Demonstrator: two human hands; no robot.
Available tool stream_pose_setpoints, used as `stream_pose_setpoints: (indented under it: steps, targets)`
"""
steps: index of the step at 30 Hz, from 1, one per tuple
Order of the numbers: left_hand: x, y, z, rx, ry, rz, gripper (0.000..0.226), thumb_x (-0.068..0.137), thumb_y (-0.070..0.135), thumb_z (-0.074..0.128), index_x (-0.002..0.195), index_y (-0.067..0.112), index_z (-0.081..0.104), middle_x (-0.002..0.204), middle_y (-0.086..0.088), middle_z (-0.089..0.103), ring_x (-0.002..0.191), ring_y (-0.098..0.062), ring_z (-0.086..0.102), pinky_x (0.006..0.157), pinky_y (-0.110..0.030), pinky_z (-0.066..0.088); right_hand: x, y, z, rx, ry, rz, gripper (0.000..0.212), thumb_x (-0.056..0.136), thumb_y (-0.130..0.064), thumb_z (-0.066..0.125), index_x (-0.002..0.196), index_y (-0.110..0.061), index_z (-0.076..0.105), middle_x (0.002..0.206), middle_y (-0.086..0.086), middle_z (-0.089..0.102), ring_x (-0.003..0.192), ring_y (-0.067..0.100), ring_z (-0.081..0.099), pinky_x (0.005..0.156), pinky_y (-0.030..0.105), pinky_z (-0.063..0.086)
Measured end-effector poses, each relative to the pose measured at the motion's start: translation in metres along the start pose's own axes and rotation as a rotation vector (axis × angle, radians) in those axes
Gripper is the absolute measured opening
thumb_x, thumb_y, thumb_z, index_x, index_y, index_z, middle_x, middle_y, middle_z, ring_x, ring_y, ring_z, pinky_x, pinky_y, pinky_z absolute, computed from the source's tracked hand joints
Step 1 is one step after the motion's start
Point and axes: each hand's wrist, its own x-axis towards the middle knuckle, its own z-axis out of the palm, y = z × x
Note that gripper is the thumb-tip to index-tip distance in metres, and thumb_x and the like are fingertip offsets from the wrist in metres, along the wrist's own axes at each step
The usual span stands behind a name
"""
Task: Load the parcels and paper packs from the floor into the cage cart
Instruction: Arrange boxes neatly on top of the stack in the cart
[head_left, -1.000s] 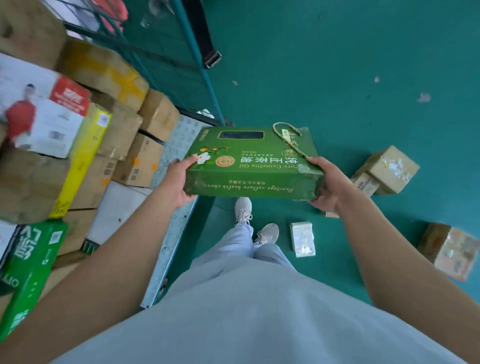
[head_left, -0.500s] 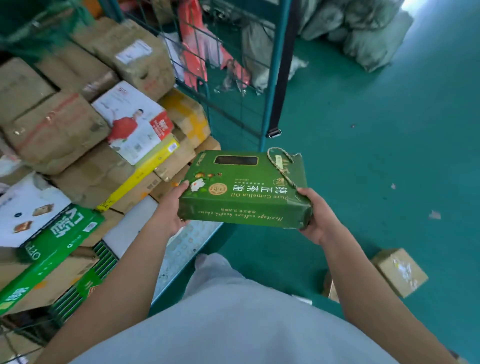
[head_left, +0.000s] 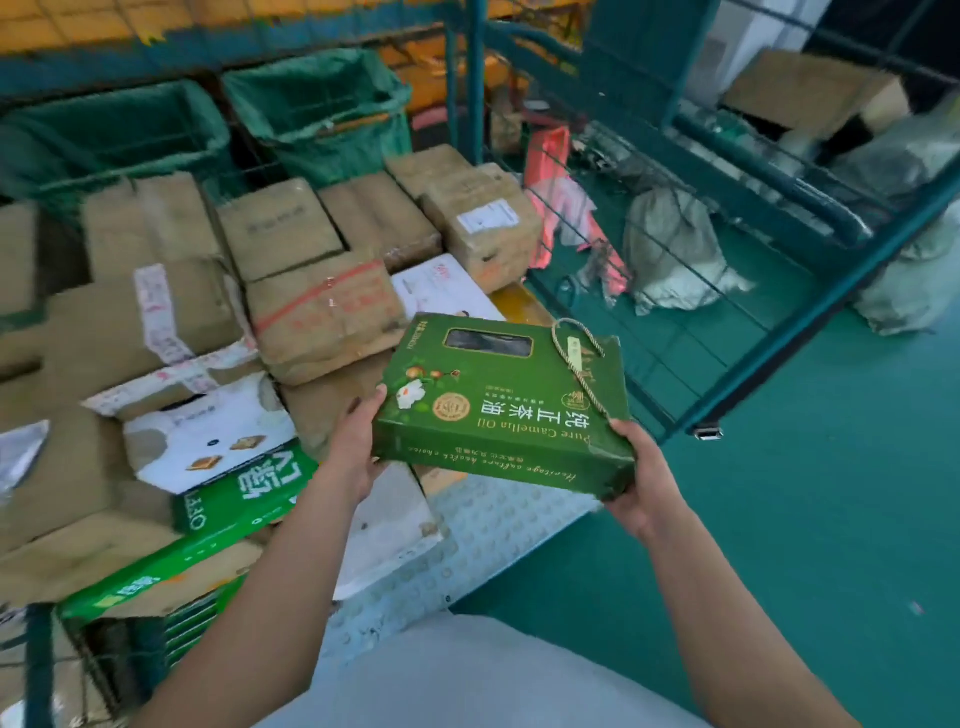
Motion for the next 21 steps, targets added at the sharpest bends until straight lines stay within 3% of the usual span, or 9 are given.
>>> stream_pose_setpoints:
  steps: [3,6,8,11,13,17,19,21]
  targets:
    - [0.001,0.017,-0.016,-0.027,0.041,0.027,0.062,0.086,0.061,0.070,0.137,0.030,0.056,0.122,0.001,0.074,0.108,-0.019,0.071,0.067,-0.033,0.058,0.014,-0.007,0.033,0.006,-0.012,-0.020,0.040,0.084,-0.035,0.075,0.118,-0.014,0.067,0.108,0.009,0.077,0.093,0.026,0.071,0.081,0.038,0.057]
    - [0.011,0.028,-0.028,-0.073,0.050,0.071,0.052,0.091,0.057,0.068,0.133,0.029,0.057,0.124,0.001,0.073,0.113,-0.021,0.069,0.091,-0.044,0.059,0.027,-0.013,0.061,-0.006,-0.040,-0.026,0.046,0.082,-0.035,0.078,0.121,-0.014,0.068,0.116,0.011,0.076,0.102,0.029,0.071,0.100,0.045,0.055]
    - [0.019,0.034,-0.036,-0.089,0.047,0.088,0.049,0.093,0.056,0.067,0.132,0.028,0.057,0.125,-0.001,0.072,0.114,-0.023,0.069,0.097,-0.052,0.057,0.036,-0.018,0.076,-0.012,-0.058,-0.037,0.046,0.081,-0.035,0.078,0.120,-0.013,0.068,0.116,0.012,0.076,0.104,0.030,0.070,0.105,0.049,0.052]
    - [0.027,0.039,-0.043,-0.122,0.052,0.107,0.050,0.093,0.056,0.067,0.134,0.028,0.057,0.127,-0.001,0.071,0.113,-0.026,0.070,0.090,-0.057,0.060,0.051,-0.025,0.096,-0.038,-0.087,-0.040,0.045,0.083,-0.036,0.076,0.120,-0.013,0.068,0.117,0.012,0.075,0.104,0.031,0.070,0.103,0.049,0.053]
    - [0.031,0.043,-0.046,-0.148,0.080,0.107,0.049,0.094,0.056,0.065,0.134,0.029,0.057,0.128,0.000,0.070,0.113,-0.025,0.069,0.083,-0.049,0.062,0.064,-0.029,0.109,-0.060,-0.116,-0.033,0.042,0.084,-0.035,0.075,0.119,-0.012,0.068,0.117,0.013,0.075,0.102,0.032,0.070,0.100,0.049,0.055]
    - [0.037,0.046,-0.042,-0.204,0.130,0.096,0.048,0.094,0.061,0.062,0.132,0.032,0.059,0.130,0.003,0.069,0.117,-0.023,0.066,0.077,-0.037,0.058,0.090,-0.041,0.128,-0.106,-0.156,-0.052,0.056,0.079,-0.036,0.078,0.127,-0.011,0.066,0.121,0.013,0.074,0.117,0.036,0.067,0.111,0.054,0.047]
    - [0.043,0.048,-0.040,-0.250,0.171,0.088,0.049,0.093,0.062,0.064,0.133,0.034,0.059,0.130,0.003,0.068,0.118,-0.023,0.064,0.080,-0.037,0.058,0.103,-0.052,0.138,-0.124,-0.205,-0.037,0.054,0.081,-0.035,0.076,0.127,-0.009,0.066,0.121,0.013,0.074,0.114,0.036,0.069,0.107,0.051,0.051]
    - [0.048,0.052,-0.036,-0.283,0.194,0.083,0.052,0.090,0.064,0.065,0.133,0.036,0.059,0.133,0.002,0.067,0.119,-0.025,0.062,0.079,-0.036,0.058,0.117,-0.064,0.149,-0.145,-0.243,-0.029,0.040,0.088,-0.031,0.070,0.123,-0.011,0.068,0.117,0.012,0.075,0.098,0.030,0.073,0.089,0.043,0.059]
